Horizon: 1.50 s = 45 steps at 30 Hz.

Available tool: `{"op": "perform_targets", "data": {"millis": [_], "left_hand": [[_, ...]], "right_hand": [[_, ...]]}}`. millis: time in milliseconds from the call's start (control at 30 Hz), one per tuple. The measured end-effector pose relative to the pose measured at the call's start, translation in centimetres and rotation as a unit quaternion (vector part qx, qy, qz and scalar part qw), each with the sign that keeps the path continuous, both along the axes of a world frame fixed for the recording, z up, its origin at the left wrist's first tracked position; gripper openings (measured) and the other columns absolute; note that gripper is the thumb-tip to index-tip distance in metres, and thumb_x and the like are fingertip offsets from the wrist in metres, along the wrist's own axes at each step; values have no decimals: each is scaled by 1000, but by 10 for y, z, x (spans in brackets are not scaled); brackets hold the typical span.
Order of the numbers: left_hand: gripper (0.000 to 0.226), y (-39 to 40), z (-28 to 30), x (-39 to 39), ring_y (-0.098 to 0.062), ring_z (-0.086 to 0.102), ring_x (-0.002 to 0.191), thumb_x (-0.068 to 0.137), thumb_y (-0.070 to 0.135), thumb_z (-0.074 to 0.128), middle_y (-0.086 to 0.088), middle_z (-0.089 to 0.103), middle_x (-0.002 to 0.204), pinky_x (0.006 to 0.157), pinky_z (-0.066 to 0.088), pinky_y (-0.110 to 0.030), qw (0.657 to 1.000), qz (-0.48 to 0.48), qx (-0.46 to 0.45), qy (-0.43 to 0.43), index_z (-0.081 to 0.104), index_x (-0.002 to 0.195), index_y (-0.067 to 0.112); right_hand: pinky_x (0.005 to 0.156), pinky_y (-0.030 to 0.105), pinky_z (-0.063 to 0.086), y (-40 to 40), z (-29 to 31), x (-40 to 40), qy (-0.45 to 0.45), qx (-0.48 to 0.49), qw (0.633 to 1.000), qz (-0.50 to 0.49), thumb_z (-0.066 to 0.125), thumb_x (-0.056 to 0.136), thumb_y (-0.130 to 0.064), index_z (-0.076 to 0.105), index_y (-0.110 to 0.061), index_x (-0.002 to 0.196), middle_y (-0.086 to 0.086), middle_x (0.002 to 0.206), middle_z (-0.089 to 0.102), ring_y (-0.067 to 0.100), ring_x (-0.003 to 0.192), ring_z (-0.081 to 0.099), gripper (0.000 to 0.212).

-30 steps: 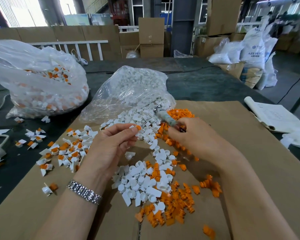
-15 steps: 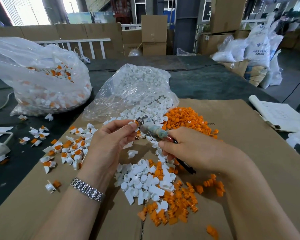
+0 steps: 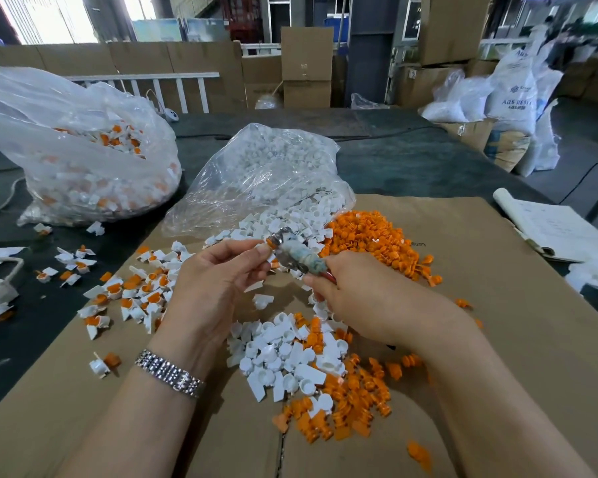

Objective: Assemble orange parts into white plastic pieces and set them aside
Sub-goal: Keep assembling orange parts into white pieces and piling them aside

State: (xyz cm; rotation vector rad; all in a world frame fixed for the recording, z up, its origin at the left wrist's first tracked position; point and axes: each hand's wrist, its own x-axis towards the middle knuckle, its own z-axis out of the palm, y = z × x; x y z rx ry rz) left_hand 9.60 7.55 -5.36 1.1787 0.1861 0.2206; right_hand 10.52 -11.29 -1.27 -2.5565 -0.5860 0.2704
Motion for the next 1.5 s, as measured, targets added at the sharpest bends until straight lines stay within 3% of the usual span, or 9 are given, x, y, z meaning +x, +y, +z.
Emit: {"op": "perform_targets", "data": {"millis": [100,233,333,433,600,767,1000,1267,1500], "left_hand": [[12,-1,-1,1,-15,70,70,71,12,81,-10,74,78,67,58,-19,1000,-3,13,8,82,82,5],[10,4,-2,1,-15,70,76,84,17,79,-7,75,81,73,59,-23,998,45,52,5,83,91,12],[8,13,-2,-2,-11,70,79,90,25,78,1,77,87,78,58,-30,980,126,153,6,82,97,22],[7,18,-1,-1,0,68,81,94,23,74,11,76,87,76,56,-26,924,209,320,9,79,97,27],[24,23,-7,2,-18,59,101,96,12,63,4,53,113,72,43,-23,796,257,548,18,75,115,22],[21,3,-16,8,-19,45,115,94,22,70,7,60,115,101,38,-42,732,113,668,-77,76,113,26],[44,-12,-29,11,-18,36,129,103,24,53,20,46,150,93,28,-40,630,-18,769,-111,53,143,43],[14,-8,-28,9,-13,49,110,97,36,60,16,60,111,87,21,-33,670,8,736,-98,67,108,34],[29,-9,-28,11,-11,53,116,98,45,61,16,59,114,92,26,-35,679,3,731,-70,63,126,38]], "right_hand": [[49,24,38,-2,1,0,-7,3,1000,10,43,103,-47,47,-26,77,-2,69,52,12,56,49,34],[75,47,56,-10,6,0,27,47,998,26,41,98,-63,59,-19,81,8,73,67,23,70,66,50],[61,34,49,-18,4,9,-3,82,996,-26,42,93,-69,51,-32,79,-7,73,59,11,65,58,41],[71,38,51,-23,-5,22,-58,54,990,-120,44,93,-67,54,-33,102,-4,92,62,16,80,62,37],[103,53,33,-22,-21,30,-92,-119,965,-215,54,89,-66,47,-23,131,12,131,50,34,123,47,61],[105,53,29,-15,-34,34,-114,-162,954,-226,51,90,-67,46,-16,131,17,133,48,37,126,43,66],[105,56,30,-14,-36,39,-102,-152,959,-216,47,96,-60,52,-18,126,15,133,48,36,128,41,52],[98,48,32,-14,-38,39,-177,-99,967,-156,58,98,-36,52,-30,130,1,127,42,25,122,38,33],[85,39,32,-5,-37,34,-253,-176,946,-105,66,92,-31,71,-31,100,-3,113,46,22,113,35,9]]}}
